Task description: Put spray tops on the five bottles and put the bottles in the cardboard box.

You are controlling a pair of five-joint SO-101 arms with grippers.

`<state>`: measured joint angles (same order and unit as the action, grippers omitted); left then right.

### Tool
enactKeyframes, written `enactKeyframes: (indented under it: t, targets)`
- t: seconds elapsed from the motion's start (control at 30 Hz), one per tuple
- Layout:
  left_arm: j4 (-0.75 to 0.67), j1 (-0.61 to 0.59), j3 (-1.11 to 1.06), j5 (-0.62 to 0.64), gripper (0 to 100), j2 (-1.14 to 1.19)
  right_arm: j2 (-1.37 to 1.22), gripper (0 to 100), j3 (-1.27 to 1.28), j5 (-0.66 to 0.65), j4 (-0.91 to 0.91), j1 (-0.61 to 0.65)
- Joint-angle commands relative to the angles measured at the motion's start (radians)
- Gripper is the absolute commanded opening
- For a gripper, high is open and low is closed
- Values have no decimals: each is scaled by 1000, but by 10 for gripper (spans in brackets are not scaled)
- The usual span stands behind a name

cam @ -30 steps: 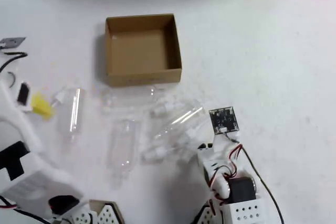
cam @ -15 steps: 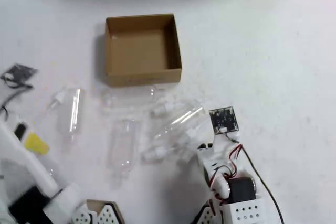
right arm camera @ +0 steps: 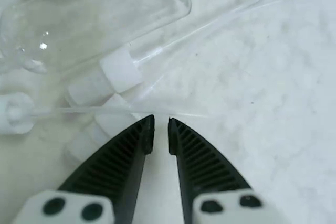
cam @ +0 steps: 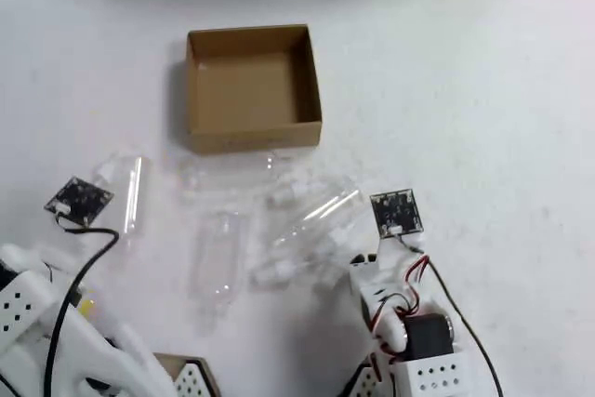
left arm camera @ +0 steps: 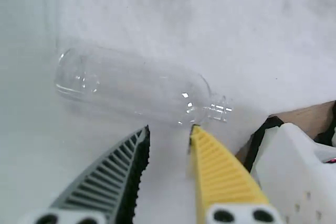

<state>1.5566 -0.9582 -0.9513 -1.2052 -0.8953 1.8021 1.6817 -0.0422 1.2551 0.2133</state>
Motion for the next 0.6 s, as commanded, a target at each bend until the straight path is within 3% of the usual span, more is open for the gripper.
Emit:
enactKeyframes:
  t: [0.0, 0.2, 0.33, 0.57]
  targets:
    - [6, -56, 11, -12, 100, 36, -2, 15, 9, 0, 8, -13]
    - [69, -64, 61, -75, 97, 243, -2, 15, 9, 0, 8, -13]
    - [14, -25, 64, -147, 97, 343, -2, 15, 9, 0, 8, -13]
    - [-72, -19, 66, -155, 97, 456, -2, 15, 9, 0, 8, -13]
